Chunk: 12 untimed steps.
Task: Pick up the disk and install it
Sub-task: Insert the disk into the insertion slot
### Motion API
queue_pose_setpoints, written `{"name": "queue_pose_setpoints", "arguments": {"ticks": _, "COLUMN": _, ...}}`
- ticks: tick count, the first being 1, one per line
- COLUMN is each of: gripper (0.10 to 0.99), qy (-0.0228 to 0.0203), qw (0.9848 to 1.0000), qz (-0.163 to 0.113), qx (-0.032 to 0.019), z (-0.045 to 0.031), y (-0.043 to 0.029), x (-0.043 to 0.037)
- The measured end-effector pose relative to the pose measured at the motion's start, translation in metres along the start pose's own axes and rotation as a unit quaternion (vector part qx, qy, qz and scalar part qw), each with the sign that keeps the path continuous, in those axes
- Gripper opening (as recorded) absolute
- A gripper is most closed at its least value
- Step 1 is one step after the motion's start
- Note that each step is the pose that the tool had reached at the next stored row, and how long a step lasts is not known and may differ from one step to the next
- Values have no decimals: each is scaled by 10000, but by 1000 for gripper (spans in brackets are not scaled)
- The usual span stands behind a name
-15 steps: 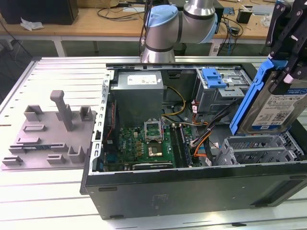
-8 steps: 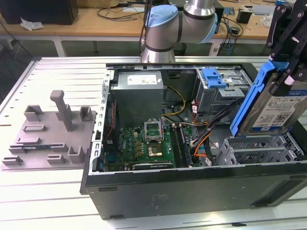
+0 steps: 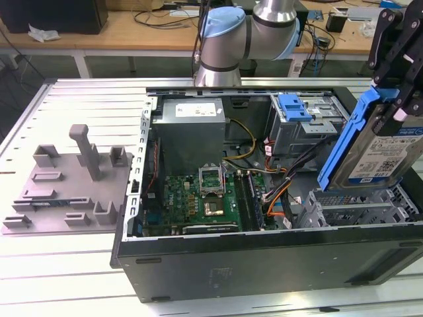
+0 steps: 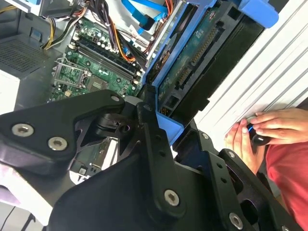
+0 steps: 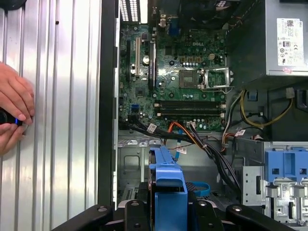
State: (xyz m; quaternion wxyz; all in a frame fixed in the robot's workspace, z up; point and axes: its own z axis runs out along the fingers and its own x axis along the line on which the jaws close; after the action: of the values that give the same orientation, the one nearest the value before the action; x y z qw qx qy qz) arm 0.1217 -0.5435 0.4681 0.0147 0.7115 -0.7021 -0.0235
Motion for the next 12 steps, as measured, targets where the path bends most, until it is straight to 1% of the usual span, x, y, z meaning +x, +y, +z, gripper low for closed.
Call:
{"name": "queue_pose_setpoints", "arguments": {"ticks": 5, "gripper": 369, "qy": 2, "qw": 10000, "qz": -26, "qx": 0, "z": 23, "y": -11, "x": 0}}
{"name": "queue_pose_setpoints", "arguments": {"ticks": 12, "gripper": 369, "qy": 1, "qw": 10000, "qz": -27, "qx": 0, "z": 36, "y": -12, "x": 1}}
